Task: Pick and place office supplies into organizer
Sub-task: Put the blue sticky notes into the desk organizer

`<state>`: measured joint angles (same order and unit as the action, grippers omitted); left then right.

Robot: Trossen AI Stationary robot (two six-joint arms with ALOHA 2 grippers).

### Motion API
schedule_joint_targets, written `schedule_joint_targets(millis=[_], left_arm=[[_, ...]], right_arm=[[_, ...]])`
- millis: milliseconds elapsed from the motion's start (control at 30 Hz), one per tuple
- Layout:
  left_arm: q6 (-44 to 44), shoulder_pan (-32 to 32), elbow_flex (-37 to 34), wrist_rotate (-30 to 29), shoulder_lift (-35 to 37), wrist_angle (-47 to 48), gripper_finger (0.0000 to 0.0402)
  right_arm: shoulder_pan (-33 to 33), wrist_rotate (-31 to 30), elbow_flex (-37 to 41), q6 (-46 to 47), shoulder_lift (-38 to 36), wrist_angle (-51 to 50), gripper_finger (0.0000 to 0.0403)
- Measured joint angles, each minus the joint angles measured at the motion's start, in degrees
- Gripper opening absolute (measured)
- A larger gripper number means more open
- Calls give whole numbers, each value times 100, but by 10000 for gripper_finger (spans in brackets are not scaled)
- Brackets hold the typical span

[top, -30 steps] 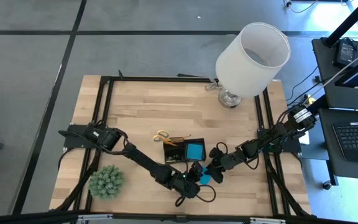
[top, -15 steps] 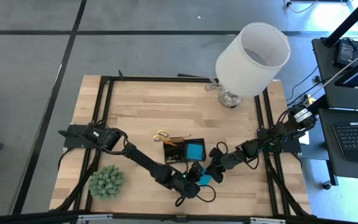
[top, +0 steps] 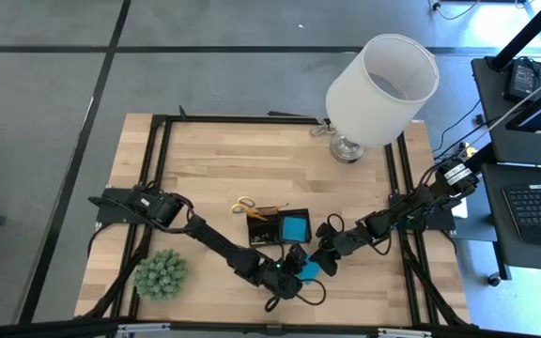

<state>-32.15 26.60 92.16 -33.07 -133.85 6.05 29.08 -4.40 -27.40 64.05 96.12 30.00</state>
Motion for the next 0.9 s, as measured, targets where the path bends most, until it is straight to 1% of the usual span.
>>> schedule_joint_targets(millis=[100,200,267,367,433,500,567,667,733,833,900], left_arm=[[2,47,-6,-217,50,39,127],[-1,115,-35,-405,172,226,127],[295,141,-50,-204,336,546,127],[1003,136,-21,372,691,986,127],[1373,117,-15,655,832,1254,127],[1561,100,-30,715,923,1530,127],[1546,131,-33,685,1110,1652,127],[1413,259,-4,645,1492,1674,127],[1470,300,-47,685,1747,1861,127],[1729,273,-473,711,2357,1895,127],[1974,246,-922,725,2866,1695,127]], right_arm=[[0,15,0,-2,0,3,8],[7,202,-4,2,0,26,6],[7,340,-2,16,-17,45,4],[10,517,-21,32,-79,34,4],[12,538,-85,-11,-161,17,3],[11,541,-172,-78,-299,27,2],[7,525,-268,-124,-468,-141,2],[7,481,-528,-313,-763,-807,2],[9,313,-797,-434,-959,-1556,2],[7,-87,-1273,-575,-1184,-2879,2],[6,-314,-1634,-737,-1268,-3511,1]])
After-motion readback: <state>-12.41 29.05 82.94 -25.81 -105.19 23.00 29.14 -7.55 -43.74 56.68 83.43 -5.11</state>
